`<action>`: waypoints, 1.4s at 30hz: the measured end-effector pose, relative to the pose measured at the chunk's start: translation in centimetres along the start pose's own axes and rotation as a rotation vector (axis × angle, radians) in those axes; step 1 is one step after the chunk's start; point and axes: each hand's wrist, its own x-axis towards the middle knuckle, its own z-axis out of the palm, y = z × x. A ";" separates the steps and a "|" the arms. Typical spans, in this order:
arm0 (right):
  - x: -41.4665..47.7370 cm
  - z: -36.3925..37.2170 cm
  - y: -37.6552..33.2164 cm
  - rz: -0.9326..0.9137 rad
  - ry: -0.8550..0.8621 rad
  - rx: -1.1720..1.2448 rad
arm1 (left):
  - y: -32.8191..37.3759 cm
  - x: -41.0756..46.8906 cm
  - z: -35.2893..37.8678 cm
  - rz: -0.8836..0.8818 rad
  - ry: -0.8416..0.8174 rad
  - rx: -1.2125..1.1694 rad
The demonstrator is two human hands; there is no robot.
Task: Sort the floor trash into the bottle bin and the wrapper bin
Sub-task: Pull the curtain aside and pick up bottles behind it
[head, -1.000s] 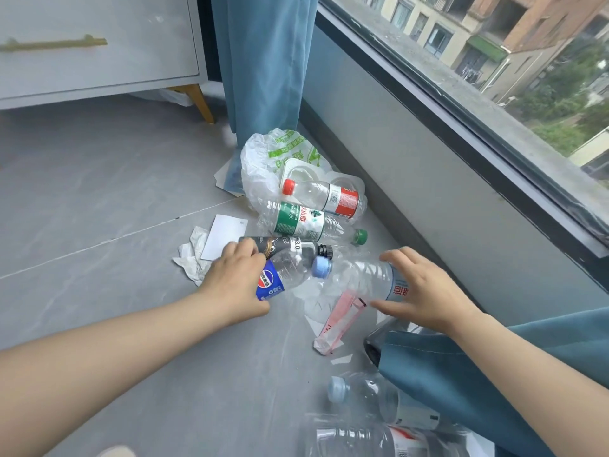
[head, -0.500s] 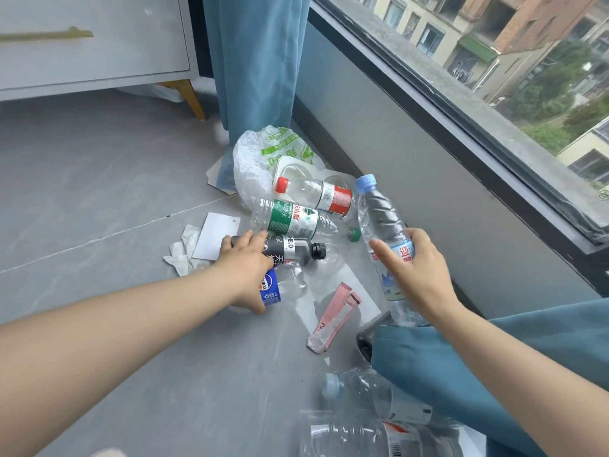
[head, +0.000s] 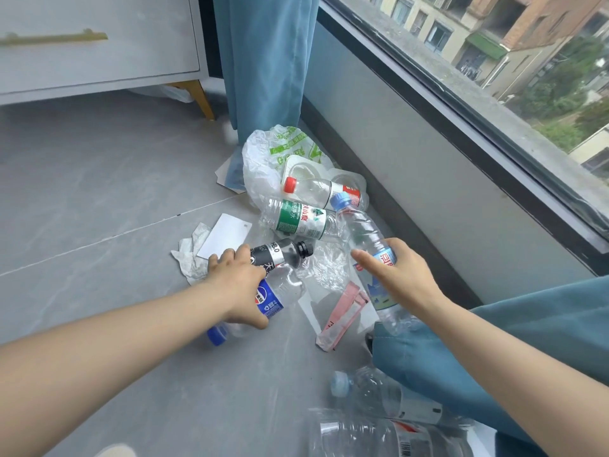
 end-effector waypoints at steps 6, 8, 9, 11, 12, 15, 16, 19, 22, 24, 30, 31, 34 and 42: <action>0.3 -0.1 -0.6 -0.054 -0.003 0.040 | -0.8 -0.3 0.2 -0.051 -0.012 -0.030; 0.5 -0.1 -0.6 -0.084 -0.003 -0.019 | -1.2 -0.4 0.4 -0.073 -0.015 -0.033; 0.6 -0.1 -0.7 -0.102 -0.004 -0.064 | -1.4 -0.5 0.5 -0.084 -0.016 -0.041; 0.6 0.0 -0.9 -0.126 -0.001 -0.128 | -1.8 -0.5 0.5 -0.108 -0.021 -0.068; 0.6 0.1 -1.1 -0.134 0.001 -0.136 | -2.1 -0.6 0.6 -0.118 -0.021 -0.081; 0.8 0.5 -1.7 -0.168 -0.008 -0.166 | -2.6 -0.8 0.8 -0.137 -0.007 -0.111; 0.9 0.6 -1.9 -0.182 -0.015 -0.187 | -2.7 -0.8 0.9 -0.142 0.000 -0.120; 1.4 0.8 -2.5 -0.201 -0.025 -0.218 | -2.8 -1.0 1.1 -0.138 0.015 -0.131; 1.6 1.1 -2.7 -0.202 -0.042 -0.224 | -2.9 -1.0 1.3 -0.126 0.022 -0.131; 1.5 1.4 -2.5 -0.198 -0.065 -0.236 | -2.9 -0.9 1.3 -0.121 0.025 -0.148; 0.9 1.9 -1.9 -0.181 -0.099 -0.259 | -3.1 -0.7 1.2 -0.123 0.052 -0.283; 0.8 1.8 -1.9 -0.180 -0.098 -0.256 | -3.1 -0.7 1.2 -0.109 0.059 -0.274; 0.7 1.6 -2.1 -0.178 -0.087 -0.244 | -2.8 -1.2 1.0 -0.077 0.068 -0.249; -0.4 0.7 -2.3 -0.190 -0.072 -0.224 | -2.3 -2.8 -0.2 -0.042 0.129 -0.354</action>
